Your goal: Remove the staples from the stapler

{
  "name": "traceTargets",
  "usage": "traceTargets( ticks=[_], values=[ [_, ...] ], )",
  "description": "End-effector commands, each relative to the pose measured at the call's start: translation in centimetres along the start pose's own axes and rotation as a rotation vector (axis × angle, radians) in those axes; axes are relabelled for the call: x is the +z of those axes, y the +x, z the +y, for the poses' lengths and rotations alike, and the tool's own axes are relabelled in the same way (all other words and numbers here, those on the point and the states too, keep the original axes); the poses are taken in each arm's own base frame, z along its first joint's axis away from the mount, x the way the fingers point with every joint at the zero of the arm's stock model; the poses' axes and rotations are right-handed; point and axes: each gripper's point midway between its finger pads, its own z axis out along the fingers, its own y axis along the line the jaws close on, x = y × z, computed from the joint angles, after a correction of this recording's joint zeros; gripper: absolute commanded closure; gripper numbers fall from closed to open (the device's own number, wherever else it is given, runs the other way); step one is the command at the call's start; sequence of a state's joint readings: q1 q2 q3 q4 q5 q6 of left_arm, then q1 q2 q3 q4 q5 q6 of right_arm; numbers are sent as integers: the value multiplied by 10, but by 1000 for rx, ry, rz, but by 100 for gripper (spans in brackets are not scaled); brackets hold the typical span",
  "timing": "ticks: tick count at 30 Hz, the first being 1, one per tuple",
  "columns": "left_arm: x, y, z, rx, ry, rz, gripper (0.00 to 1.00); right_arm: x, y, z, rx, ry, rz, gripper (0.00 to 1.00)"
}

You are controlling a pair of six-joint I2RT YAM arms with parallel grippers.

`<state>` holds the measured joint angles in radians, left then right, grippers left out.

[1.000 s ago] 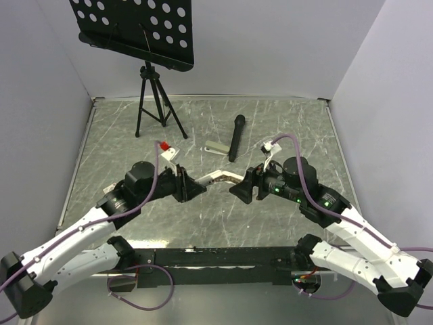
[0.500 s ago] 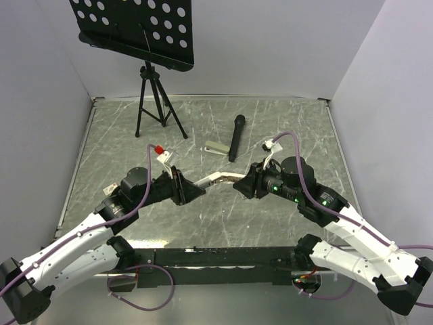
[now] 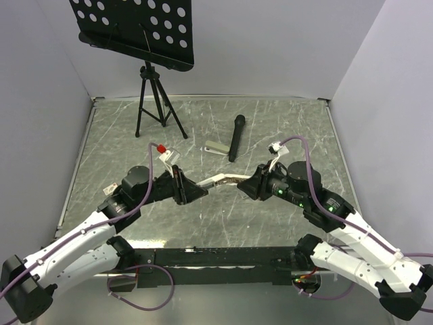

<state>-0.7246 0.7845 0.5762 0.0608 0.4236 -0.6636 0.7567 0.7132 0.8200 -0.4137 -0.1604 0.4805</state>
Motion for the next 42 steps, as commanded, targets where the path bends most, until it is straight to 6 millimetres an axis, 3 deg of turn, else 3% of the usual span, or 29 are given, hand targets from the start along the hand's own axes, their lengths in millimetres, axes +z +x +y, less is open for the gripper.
traceTargets(
  ticks=[1,4,6,7,10,13,16,20,24,25,28,33,42],
  values=[
    [4,-2,1,-21,11,13,79,-4,-18,-9,9,59,-73,100],
    [8,-3,1,-30,10,33,54,-4,-20,-16,-1,97,-82,100],
    [9,-7,-2,-19,16,37,47,-6,-18,-24,-7,146,-65,100],
    [10,-8,-1,-13,7,33,37,-6,-18,-29,-9,173,-60,100],
    [10,-13,1,9,-11,28,19,-7,-18,-44,-16,262,-43,100],
    [10,-19,-4,46,-2,27,7,-8,-16,-59,-22,351,-1,100],
    [11,-20,4,78,-50,47,0,-12,-14,-82,-23,493,42,100],
    [14,-36,12,173,-126,64,1,-19,-15,-120,17,681,88,100],
    [5,-47,59,357,-362,114,1,-20,-16,-155,96,787,128,99],
    [-2,-57,75,387,-472,91,3,-19,-13,-165,108,819,149,98],
    [-16,-60,99,398,-614,50,3,-24,-6,-193,180,893,177,96],
    [-27,-55,110,384,-665,22,3,-30,1,-228,293,921,166,95],
    [-28,-53,106,374,-645,13,3,-20,20,-254,364,920,218,91]
  ],
)
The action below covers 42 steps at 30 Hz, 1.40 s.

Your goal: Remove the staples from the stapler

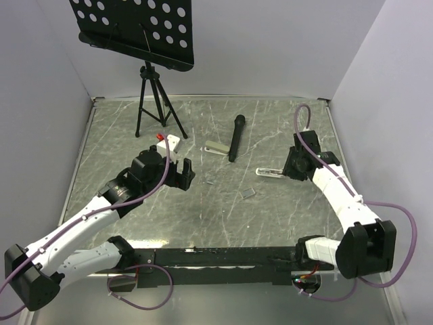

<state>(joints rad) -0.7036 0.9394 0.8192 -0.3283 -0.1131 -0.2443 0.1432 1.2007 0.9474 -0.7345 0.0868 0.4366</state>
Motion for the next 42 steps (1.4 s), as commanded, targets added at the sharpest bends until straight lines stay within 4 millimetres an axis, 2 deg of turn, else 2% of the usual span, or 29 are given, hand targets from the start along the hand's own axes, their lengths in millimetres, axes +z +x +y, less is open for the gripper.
traceTargets(
  ticks=[1,8,15,20,24,27,32,40,42],
  values=[
    [-2,-6,4,12,-20,-28,3,13,-7,5,13,-29,-6,90],
    [2,2,8,20,-41,8,3,32,0,6,19,-35,63,88],
    [3,3,9,21,-48,17,3,44,9,1,21,-11,100,80],
    [4,5,8,22,-44,21,3,44,8,0,27,-15,95,73],
    [6,9,10,24,-54,39,3,44,7,0,27,-15,92,60],
    [7,10,10,25,-57,45,3,45,5,0,27,-11,95,55],
    [7,10,11,25,-62,45,3,42,0,1,21,-11,83,48],
    [6,9,12,22,-67,41,3,35,-6,3,11,-17,74,42],
    [5,7,15,21,-84,34,3,31,-9,3,7,-17,63,37]
  ],
)
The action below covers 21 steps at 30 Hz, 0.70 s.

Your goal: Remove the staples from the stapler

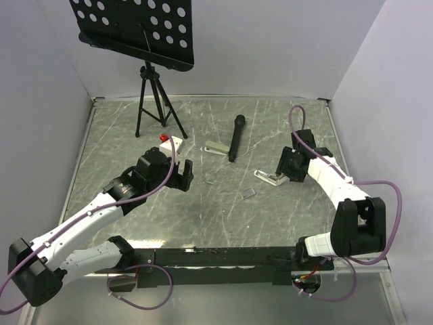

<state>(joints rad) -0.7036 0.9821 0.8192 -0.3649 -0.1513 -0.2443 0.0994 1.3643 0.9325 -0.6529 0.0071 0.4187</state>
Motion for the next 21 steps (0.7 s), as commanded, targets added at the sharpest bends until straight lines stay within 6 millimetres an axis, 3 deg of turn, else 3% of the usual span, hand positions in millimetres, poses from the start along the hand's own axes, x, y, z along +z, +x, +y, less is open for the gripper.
traceTargets(
  ticks=[1,7,11,15,17,19,21],
  values=[
    [-3,-10,7,6,-40,-38,3,-17,-21,3,-10,-10,-63,36],
    [-8,-19,22,-18,-130,-80,2,-45,-38,6,-70,-34,-157,24],
    [-29,-39,46,-51,-251,-185,1,-56,-51,24,-140,-94,-201,20],
    [-54,-61,51,-89,-250,-331,2,-64,-72,69,-236,-177,-280,19],
    [-66,-66,52,-106,-237,-396,3,-65,-73,99,-313,-229,-295,19],
    [-72,-71,51,-110,-222,-446,3,-63,-74,140,-405,-315,-309,19],
    [-82,-76,51,-118,-207,-489,3,-52,-77,167,-460,-354,-313,20]
  ],
)
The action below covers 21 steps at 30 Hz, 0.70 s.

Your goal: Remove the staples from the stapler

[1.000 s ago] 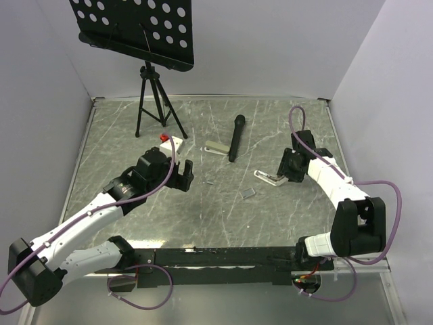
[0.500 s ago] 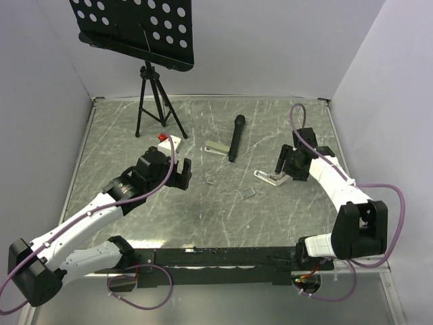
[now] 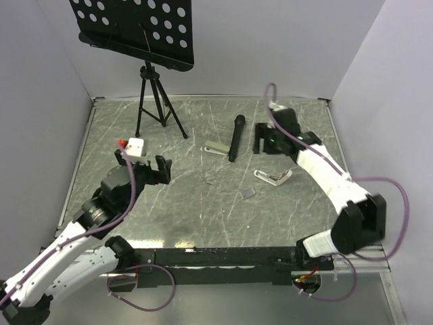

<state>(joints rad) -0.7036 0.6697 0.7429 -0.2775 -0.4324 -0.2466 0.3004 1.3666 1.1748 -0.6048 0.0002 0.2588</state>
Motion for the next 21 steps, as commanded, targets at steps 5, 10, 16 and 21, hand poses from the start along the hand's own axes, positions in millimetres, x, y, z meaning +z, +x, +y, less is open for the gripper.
traceTargets(
  ticks=[5,10,16,21],
  values=[
    [-12,-29,4,-42,10,-151,3,58,-62,118,-272,-275,-182,21],
    [-6,-24,1,-29,14,-114,2,108,-59,145,-223,-337,-56,21],
    [-5,-22,-4,-26,39,-100,2,156,-54,161,-184,-368,11,19],
    [-7,-23,-3,-27,38,-111,2,177,-43,159,-181,-354,51,17]
  ],
)
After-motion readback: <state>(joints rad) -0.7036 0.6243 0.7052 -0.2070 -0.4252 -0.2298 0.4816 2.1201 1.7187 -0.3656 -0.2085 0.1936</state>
